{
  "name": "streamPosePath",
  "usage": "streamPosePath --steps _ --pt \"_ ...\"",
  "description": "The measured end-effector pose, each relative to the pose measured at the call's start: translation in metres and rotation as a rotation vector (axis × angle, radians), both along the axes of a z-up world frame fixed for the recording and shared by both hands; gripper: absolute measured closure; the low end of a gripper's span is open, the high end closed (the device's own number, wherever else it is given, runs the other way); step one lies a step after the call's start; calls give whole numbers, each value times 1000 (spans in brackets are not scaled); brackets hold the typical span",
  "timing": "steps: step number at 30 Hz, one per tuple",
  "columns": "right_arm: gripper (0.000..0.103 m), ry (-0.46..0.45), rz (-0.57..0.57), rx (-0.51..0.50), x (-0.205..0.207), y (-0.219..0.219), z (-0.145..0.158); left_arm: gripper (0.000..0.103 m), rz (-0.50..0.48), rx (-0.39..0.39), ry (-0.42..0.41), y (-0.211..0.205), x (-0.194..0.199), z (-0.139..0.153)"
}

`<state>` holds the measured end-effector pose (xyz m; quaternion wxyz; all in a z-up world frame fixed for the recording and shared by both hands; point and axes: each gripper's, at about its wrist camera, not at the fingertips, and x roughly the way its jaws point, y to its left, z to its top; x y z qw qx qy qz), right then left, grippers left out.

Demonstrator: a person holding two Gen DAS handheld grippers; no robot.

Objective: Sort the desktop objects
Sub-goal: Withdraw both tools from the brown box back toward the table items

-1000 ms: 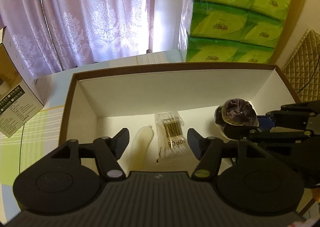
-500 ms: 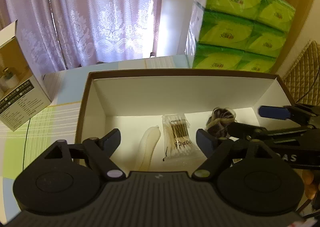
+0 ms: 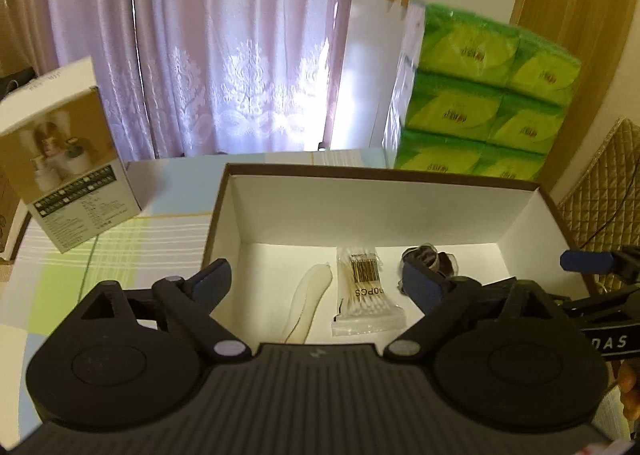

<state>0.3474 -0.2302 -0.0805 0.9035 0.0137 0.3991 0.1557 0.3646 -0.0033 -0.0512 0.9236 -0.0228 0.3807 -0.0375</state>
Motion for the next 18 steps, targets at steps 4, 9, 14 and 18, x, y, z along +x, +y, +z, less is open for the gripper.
streamPosePath --steps 4,9,14,18 --pt "2 -5 -21 0 -16 -2 7 8 -15 42 -62 -3 -24 13" --pt "2 -32 -20 -20 -39 0 20 8 -28 69 -84 -6 -55 24" --pt "2 -55 -28 -25 -62 1 34 8 -23 63 -91 -8 -85 35" --pt "2 -62 -28 -18 -81 0 43 8 -27 44 -71 -9 -103 44"
